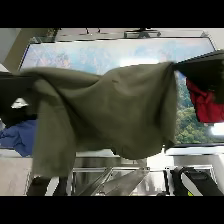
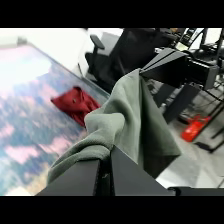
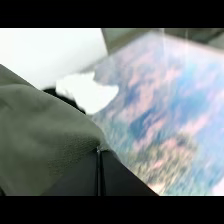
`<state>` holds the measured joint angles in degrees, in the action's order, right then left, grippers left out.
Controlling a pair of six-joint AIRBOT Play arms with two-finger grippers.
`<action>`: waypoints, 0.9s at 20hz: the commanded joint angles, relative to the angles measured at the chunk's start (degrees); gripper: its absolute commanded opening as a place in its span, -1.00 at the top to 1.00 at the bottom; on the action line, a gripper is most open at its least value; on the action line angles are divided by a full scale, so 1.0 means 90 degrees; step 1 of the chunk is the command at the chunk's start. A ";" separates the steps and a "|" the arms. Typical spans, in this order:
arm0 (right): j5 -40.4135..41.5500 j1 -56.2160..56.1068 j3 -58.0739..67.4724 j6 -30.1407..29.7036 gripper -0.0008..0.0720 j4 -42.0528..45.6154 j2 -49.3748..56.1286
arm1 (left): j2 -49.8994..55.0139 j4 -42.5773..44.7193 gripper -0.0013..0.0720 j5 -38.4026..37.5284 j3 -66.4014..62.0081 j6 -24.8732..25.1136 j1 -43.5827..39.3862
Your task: Fold the shirts.
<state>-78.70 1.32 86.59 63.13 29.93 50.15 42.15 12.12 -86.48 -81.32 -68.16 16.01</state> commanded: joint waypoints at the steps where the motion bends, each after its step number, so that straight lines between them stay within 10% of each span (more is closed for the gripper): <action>1: -0.0430 -0.0202 -0.0665 0.0080 0.92 0.0104 0.1066 | 0.0294 0.0049 0.89 -0.0214 0.1904 0.0158 0.0022; 11: 0.1989 -0.1382 -0.2127 -0.1455 0.92 -0.0542 0.5241 | 0.4150 0.0022 0.88 0.1690 0.5197 0.4022 0.0022; 13: 0.2152 -0.1336 -0.2118 -0.1882 0.75 -0.1234 0.5484 | 0.4840 -0.0029 0.16 0.1457 0.4585 0.4041 0.0024; 15: 0.1940 -0.1120 -0.1974 -0.1950 0.09 -0.1382 0.5399 | 0.5294 -0.0017 0.16 0.0899 0.3723 0.3963 0.0044; 18: 0.0952 -0.0602 -0.1814 -0.1824 0.09 -0.1338 0.4930 | 0.5564 0.0039 0.16 0.0056 0.2429 0.3286 0.0090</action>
<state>-64.38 -7.16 69.34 47.42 19.77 96.25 88.29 11.97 -79.53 -50.50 -35.46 16.51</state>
